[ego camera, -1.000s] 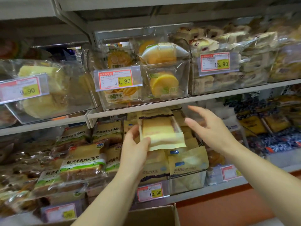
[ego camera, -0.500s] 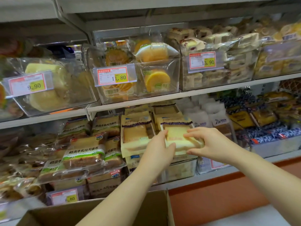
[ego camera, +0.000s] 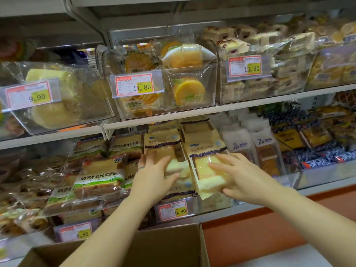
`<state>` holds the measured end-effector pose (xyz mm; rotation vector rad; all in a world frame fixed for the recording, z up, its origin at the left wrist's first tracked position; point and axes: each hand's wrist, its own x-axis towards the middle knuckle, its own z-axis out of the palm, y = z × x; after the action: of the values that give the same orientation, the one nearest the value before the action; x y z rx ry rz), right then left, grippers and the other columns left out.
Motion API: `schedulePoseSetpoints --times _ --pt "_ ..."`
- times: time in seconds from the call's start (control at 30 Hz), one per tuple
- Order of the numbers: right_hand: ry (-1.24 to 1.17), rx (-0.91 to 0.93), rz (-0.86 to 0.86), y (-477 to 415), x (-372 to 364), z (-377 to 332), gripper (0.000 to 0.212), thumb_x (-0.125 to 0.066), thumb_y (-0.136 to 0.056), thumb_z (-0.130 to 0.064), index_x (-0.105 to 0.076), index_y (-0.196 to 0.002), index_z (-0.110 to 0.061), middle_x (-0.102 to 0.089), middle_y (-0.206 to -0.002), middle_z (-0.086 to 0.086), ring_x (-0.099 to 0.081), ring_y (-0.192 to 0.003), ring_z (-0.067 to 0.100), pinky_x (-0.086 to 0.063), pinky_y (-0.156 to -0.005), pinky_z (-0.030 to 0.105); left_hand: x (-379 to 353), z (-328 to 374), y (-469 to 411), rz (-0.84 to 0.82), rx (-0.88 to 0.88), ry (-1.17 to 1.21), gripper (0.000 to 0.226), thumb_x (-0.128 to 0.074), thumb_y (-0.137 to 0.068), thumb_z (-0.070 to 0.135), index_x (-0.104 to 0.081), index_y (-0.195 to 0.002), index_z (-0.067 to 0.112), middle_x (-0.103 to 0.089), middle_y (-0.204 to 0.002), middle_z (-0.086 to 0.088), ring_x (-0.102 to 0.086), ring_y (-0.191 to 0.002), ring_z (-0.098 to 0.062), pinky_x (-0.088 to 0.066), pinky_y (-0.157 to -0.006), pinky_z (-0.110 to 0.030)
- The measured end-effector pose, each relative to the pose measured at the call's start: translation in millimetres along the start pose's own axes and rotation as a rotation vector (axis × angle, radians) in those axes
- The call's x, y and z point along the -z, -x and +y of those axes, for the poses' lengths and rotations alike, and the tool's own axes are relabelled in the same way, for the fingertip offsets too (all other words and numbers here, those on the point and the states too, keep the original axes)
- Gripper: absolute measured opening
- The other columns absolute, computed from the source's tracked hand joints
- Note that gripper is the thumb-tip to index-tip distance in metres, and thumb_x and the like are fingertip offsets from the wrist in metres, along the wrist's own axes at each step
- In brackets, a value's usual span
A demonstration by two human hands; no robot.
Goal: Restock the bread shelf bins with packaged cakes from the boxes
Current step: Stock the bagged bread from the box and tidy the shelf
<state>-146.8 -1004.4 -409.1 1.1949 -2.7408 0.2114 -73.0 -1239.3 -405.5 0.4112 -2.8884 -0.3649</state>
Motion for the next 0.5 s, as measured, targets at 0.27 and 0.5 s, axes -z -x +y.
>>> schedulePoseSetpoints --times 0.27,0.5 --pt "0.100 -0.050 -0.006 4.6 11.2 -11.3 0.066 -0.050 -0.084 -0.049 -0.027 -0.145 -0.043 -0.031 -0.150 -0.011 -0.028 -0.133 0.018 -0.039 -0.101 0.033 -6.3 -5.6 -0.5 0.028 -0.065 0.114 0.060 -0.053 -0.090 0.053 -0.033 -0.144 0.038 -0.017 -0.158 -0.002 -0.003 -0.147 -0.029 -0.018 -0.116 -0.046" --pt "0.005 -0.092 -0.016 -7.3 -0.8 -7.2 0.067 -0.050 -0.091 -0.043 -0.018 -0.149 -0.040 -0.015 -0.158 -0.002 -0.006 -0.146 0.020 -0.019 -0.116 0.038 -8.7 -7.2 1.3 0.028 -0.108 0.122 0.056 -0.053 -0.092 0.045 -0.034 -0.144 0.038 -0.017 -0.157 0.000 -0.003 -0.147 -0.026 -0.019 -0.116 -0.044"
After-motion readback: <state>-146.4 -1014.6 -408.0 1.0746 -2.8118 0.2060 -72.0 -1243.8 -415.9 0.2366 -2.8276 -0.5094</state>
